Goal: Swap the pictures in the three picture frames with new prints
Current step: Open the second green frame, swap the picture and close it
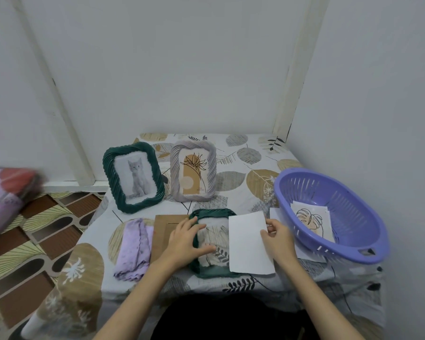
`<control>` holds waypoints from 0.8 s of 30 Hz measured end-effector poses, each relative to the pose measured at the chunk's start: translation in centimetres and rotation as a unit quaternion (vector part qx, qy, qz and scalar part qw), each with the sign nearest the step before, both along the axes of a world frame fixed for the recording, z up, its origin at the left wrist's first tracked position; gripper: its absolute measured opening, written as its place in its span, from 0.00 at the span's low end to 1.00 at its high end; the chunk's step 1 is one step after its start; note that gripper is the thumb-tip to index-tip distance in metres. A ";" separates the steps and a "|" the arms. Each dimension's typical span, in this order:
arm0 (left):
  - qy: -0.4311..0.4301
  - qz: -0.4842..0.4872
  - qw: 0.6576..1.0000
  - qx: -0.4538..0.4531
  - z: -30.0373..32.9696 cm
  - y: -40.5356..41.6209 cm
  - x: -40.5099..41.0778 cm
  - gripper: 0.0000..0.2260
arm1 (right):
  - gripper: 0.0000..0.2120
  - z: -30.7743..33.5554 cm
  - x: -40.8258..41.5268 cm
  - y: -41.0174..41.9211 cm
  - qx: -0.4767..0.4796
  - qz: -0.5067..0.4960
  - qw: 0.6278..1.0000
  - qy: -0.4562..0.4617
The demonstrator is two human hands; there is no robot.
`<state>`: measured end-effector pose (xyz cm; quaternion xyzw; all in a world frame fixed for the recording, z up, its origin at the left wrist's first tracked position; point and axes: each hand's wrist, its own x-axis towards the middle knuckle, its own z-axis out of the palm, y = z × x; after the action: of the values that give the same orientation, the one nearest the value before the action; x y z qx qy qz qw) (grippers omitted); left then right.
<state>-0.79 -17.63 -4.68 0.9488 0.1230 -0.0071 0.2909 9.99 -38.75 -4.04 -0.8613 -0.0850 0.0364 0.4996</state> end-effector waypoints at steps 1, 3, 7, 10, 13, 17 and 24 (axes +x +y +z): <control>-0.004 -0.009 1.000 0.000 -0.1 -0.1 0.1 0.52 | 0.13 0.0 -0.1 -0.2 -0.010 -0.004 1.000 -0.003; 0.006 -0.048 0.999 0.004 -0.2 -0.4 0.2 0.56 | 0.17 -0.1 -0.4 -0.8 -0.046 -0.004 0.999 -0.019; 0.083 -0.153 0.984 0.045 -0.2 -1.0 0.2 0.53 | 0.24 -0.5 -1.7 -2.4 -0.151 0.025 0.985 -0.082; 0.097 -0.158 0.981 0.062 -0.6 -0.9 0.2 0.54 | 0.25 -0.8 -2.2 -3.5 -0.185 0.018 0.976 -0.111; 0.096 -0.165 0.980 0.060 -0.8 -0.8 0.2 0.57 | 0.21 -1.1 -2.1 -4.2 -0.192 -0.004 0.975 -0.114; 0.057 -0.137 0.989 0.009 -0.5 -1.1 0.0 0.54 | 0.16 -0.7 -2.6 -4.2 -0.166 0.029 0.975 -0.144; -0.036 -0.024 0.999 0.027 -1.0 0.5 1.1 0.56 | 0.15 6.6 -0.5 -3.5 -0.061 0.016 0.938 -0.340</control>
<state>0.34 -17.15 -5.66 0.9587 0.0902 0.0236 0.2688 9.45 -42.29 2.54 -0.8495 -0.2615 -0.2453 0.3871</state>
